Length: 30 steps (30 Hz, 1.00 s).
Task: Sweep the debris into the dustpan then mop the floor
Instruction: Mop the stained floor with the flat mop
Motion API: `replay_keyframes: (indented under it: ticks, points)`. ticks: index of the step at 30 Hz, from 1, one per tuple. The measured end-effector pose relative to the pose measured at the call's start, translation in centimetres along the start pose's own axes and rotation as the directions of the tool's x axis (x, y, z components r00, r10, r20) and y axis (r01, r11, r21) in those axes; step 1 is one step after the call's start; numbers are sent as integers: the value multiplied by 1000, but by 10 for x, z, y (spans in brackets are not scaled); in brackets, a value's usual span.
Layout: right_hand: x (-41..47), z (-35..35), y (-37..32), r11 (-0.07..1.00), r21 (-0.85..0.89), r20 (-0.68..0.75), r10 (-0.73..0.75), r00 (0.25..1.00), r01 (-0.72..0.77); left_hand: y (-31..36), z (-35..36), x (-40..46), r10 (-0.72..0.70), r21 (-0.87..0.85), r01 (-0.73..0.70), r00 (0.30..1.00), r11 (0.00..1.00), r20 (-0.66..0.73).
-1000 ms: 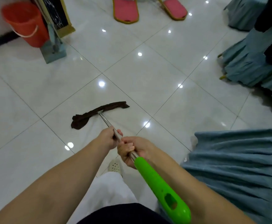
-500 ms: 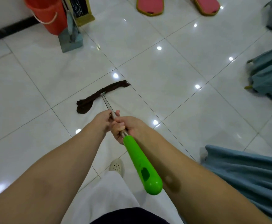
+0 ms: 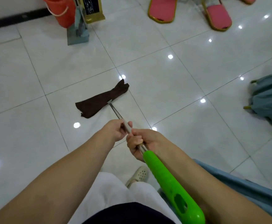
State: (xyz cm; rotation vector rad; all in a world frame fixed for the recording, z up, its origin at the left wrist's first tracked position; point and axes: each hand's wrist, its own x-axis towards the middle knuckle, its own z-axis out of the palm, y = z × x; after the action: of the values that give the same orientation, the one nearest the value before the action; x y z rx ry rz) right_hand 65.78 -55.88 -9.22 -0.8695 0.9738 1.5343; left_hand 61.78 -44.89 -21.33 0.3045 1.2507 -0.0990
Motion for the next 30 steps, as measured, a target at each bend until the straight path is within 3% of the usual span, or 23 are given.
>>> replay_keyframes:
  ticks: [16,22,30]
  points:
    - [-125,-133,-42,994,100,-89,-29,996,37,-141,118,-31,-140,49,133,976,990,168]
    - [-148,-140,-63,995,95,-92,-34,995,43,-148,142,-34,-174,-36,192,944,981,280]
    - [-133,-109,-54,999,33,-46,1,999,0,-122,118,-35,-134,-24,144,961,989,243]
